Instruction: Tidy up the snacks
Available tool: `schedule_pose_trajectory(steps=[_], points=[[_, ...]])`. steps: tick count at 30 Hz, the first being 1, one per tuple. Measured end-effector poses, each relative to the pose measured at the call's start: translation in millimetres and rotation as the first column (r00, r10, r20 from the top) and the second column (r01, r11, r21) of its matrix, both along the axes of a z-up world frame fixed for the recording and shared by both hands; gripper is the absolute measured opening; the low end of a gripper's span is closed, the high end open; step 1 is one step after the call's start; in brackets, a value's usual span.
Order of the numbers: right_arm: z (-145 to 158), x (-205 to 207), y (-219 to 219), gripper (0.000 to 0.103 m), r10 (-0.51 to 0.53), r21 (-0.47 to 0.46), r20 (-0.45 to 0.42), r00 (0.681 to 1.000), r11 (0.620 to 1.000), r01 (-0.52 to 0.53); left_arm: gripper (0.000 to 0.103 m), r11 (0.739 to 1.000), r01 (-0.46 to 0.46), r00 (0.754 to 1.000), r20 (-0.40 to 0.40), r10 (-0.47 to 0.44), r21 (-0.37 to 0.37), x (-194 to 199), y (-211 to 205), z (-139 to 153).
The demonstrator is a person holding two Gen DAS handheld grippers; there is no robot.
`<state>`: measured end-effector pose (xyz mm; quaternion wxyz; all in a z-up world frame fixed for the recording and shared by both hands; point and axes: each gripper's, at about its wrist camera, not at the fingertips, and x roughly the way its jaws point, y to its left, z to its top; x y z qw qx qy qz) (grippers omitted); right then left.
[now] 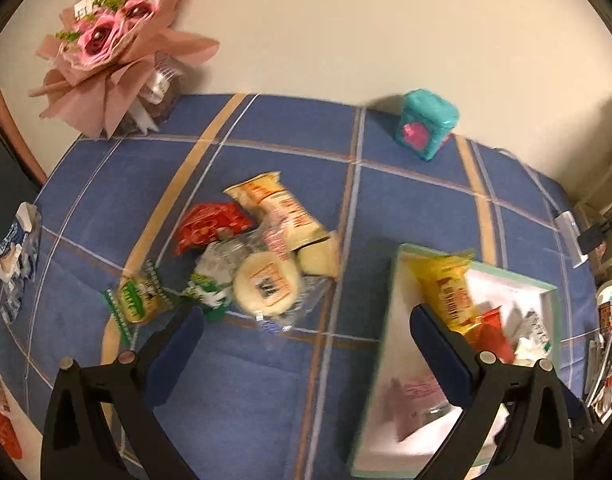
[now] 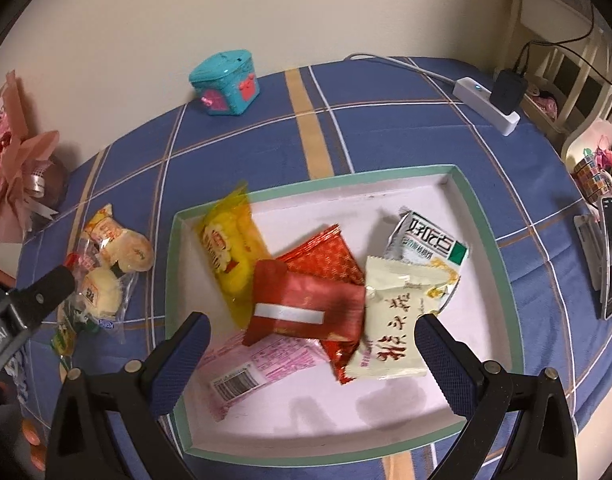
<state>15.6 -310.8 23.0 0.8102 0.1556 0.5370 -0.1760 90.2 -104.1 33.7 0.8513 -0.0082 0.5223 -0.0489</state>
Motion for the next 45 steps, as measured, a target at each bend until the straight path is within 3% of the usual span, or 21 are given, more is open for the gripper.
schedule_pose_trajectory(steps=[5,13,24,31,34,45], points=[[-9,5,16,0.103,0.014,-0.009,-0.036,0.999,1.000,-0.015,0.103,0.997,-0.032,0.999,-0.023,0.034,0.075,6,28,-11],[-14,20,59,0.103,0.083,-0.035,-0.057,0.995,0.996,-0.085,0.103,0.984,-0.171,0.984,-0.047,0.174,0.053,16,104,-16],[-16,44,118,0.103,0.160,-0.011,-0.022,0.987,0.987,-0.160,0.103,0.939,-0.340,0.939,-0.037,0.342,0.047,17,200,-11],[-19,56,152,0.103,0.198,0.022,0.001,0.980,0.980,-0.198,0.103,0.938,-0.345,0.936,-0.070,0.346,0.029,23,213,-24],[-21,61,160,0.103,0.203,0.033,0.010,0.979,0.979,-0.204,0.103,0.939,-0.345,0.935,-0.098,0.341,-0.016,26,214,-32],[-28,87,167,0.103,0.197,0.082,0.039,0.980,0.976,-0.200,0.103,0.930,-0.362,0.921,-0.179,0.347,-0.061,40,207,-64]])
